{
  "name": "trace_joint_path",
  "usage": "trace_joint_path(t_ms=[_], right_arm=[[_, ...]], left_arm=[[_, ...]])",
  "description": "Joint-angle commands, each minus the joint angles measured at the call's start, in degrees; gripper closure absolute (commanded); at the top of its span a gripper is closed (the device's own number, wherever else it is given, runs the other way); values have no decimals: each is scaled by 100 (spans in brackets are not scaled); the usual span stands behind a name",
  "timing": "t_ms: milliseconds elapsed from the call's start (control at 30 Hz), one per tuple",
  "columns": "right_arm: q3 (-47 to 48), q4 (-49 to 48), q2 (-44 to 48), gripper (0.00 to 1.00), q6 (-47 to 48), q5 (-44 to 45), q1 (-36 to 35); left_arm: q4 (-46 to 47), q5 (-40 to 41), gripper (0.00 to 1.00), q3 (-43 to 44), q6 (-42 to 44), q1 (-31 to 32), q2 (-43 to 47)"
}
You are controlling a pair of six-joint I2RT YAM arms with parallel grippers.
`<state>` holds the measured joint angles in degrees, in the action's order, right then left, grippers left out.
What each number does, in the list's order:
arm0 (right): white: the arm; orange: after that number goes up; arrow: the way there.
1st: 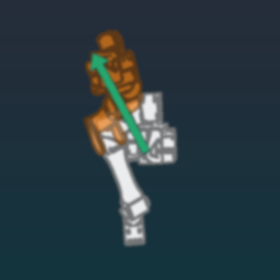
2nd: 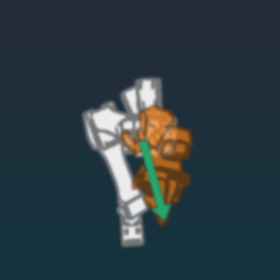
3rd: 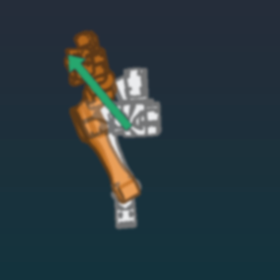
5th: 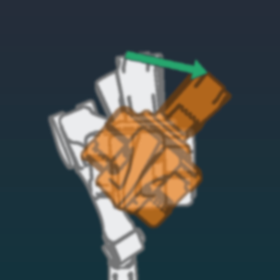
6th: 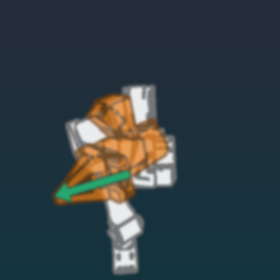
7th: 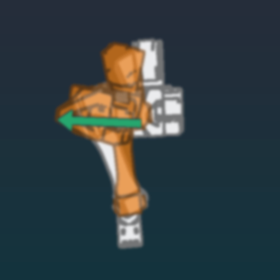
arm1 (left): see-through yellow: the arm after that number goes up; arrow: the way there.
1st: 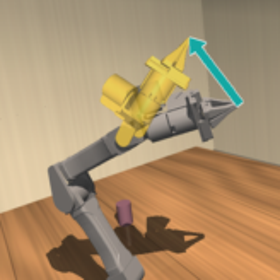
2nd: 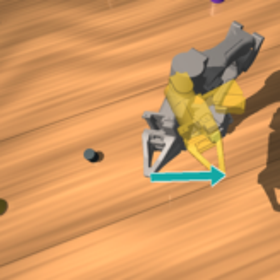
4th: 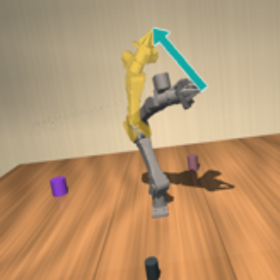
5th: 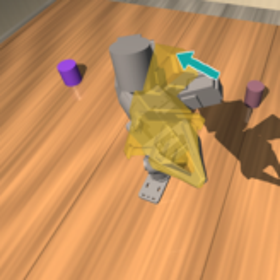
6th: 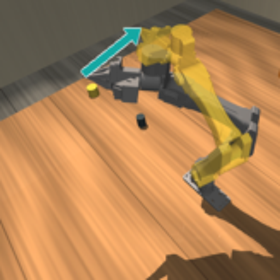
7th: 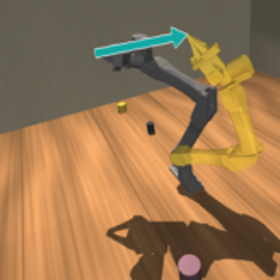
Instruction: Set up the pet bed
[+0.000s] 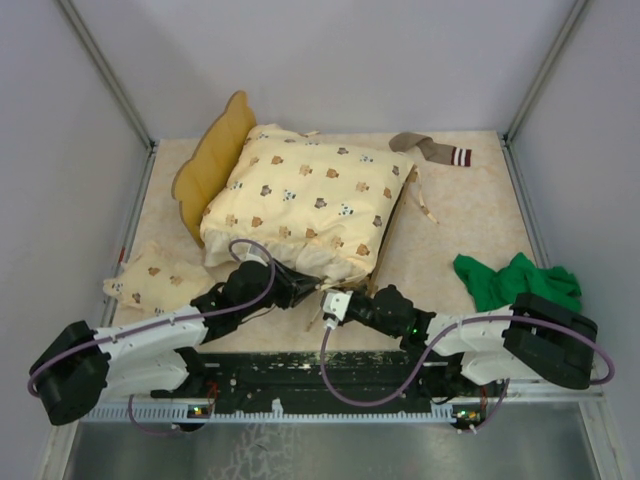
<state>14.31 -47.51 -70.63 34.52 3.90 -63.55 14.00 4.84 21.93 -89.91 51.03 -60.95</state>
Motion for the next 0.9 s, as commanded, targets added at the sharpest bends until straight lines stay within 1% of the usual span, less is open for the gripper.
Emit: trace_joint_path(t_ms=[0,67,133,267,333,367,400,433,467,500,567,600,667,700,733,867], right_arm=[[175,-430,-69,100,-55,-124,36],[198,-420,-90,100,-52,-135,36],[231,-422,-115,100,-53,-135,36],[336,-383,-151,100,-138,-29,36],[417,-375,-173,100,-411,259,33],[482,-307,-187,96,-617,405,35],[571,-105,-169,89,-990,553,36],[671,192,-118,86,-1391,682,36],[787,694,-35,84,-1821,758,33],[829,993,87,82,-2235,834,35],[598,944,349,71,-3090,965,28],[449,936,505,67,-3518,979,26],[290,1231,800,63,-4337,1044,4],[225,1341,941,57,-4740,1104,-49],[144,1393,1095,54,-5089,1197,-151],[87,1586,1467,53,-5752,1773,-627]], left_arm=[[252,-123,68,-40,-135,-36,-109],[323,-231,72,-55,-162,-33,-159],[360,-325,78,-43,-160,-38,-200],[372,-372,99,-36,-150,-38,-183],[276,-270,100,6,-29,-36,-108],[131,-195,100,77,108,-38,-58],[-113,-110,100,192,193,-38,-33],[-320,-37,100,309,260,-39,-24],[-456,6,100,385,324,-38,-18],[-485,37,100,436,359,-34,-10],[-431,88,100,482,439,-40,4],[-430,108,100,510,480,-36,4],[-438,102,100,568,549,-40,-19],[-446,103,100,586,564,-39,-34],[-445,98,100,588,550,-40,-50],[-272,77,100,509,447,-39,-176]])
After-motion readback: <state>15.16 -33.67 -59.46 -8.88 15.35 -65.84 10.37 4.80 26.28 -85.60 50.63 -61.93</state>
